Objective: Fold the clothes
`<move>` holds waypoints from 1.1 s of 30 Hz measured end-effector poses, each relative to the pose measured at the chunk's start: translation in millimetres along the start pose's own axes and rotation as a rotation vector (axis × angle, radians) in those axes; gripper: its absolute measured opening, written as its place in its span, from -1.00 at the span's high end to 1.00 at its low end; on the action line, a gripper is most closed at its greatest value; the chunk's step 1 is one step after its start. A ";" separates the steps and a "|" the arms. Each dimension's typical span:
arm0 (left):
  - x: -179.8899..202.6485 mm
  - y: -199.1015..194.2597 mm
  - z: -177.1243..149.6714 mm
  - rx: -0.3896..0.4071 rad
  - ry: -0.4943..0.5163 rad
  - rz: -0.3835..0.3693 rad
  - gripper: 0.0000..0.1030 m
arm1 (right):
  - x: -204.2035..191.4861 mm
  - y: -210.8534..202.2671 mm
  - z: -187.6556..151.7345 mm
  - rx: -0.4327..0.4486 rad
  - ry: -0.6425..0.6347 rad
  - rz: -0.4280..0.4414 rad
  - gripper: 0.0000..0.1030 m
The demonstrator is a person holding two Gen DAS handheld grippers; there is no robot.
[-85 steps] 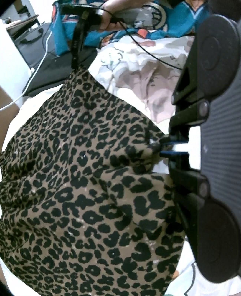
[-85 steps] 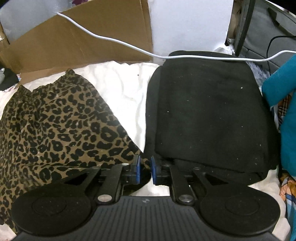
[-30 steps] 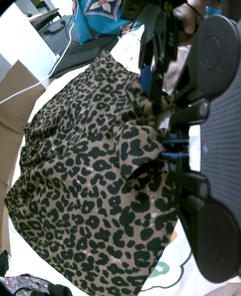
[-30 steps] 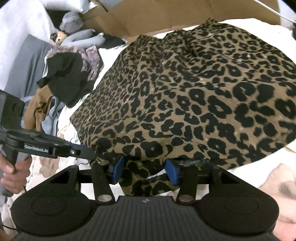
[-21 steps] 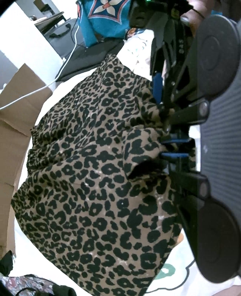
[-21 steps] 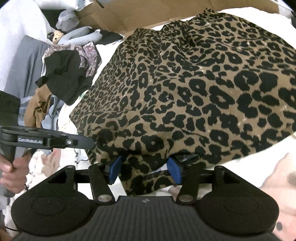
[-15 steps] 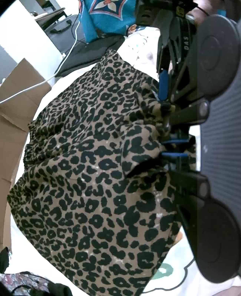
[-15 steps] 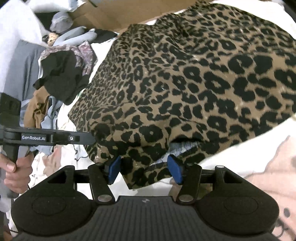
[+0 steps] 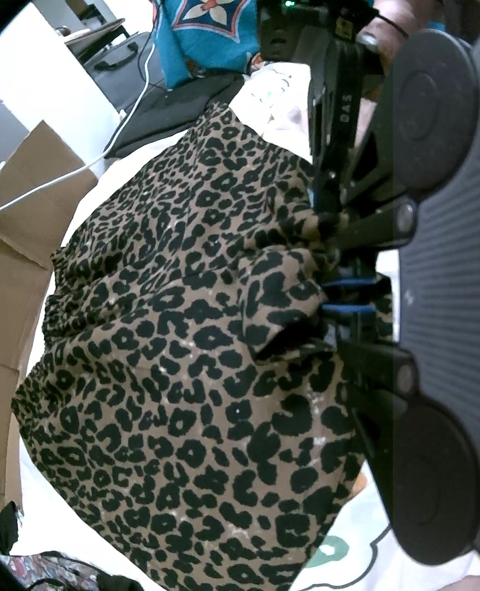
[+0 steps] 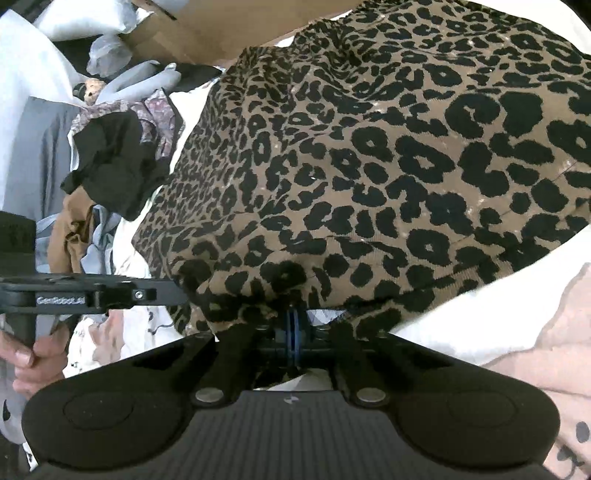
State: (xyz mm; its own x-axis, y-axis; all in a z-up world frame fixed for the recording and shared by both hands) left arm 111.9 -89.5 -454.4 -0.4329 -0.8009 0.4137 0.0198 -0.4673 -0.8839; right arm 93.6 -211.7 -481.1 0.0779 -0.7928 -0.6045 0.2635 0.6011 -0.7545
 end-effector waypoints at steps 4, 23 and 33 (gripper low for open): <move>2.7 -4.2 -1.4 0.003 0.005 -0.007 0.79 | -12.6 -12.8 -3.8 -0.008 -0.032 0.016 1.00; 53.8 10.1 -18.8 -0.022 0.106 -0.105 0.85 | -27.9 -58.8 -8.1 -0.034 -0.078 0.032 0.98; 54.6 6.1 -35.6 -0.071 0.205 -0.095 0.65 | -45.9 -43.7 13.7 -0.046 -0.047 0.067 0.89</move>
Point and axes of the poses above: each gripper's, at about its wrist camera, not at the fingertips, and y roughly the way its jaws point, x to its right, z to its top, the point moved 10 cm from there along y, roughly the way its jaws point, and after that the axes turned 7 degrees about -x, right-handed, at the moved point
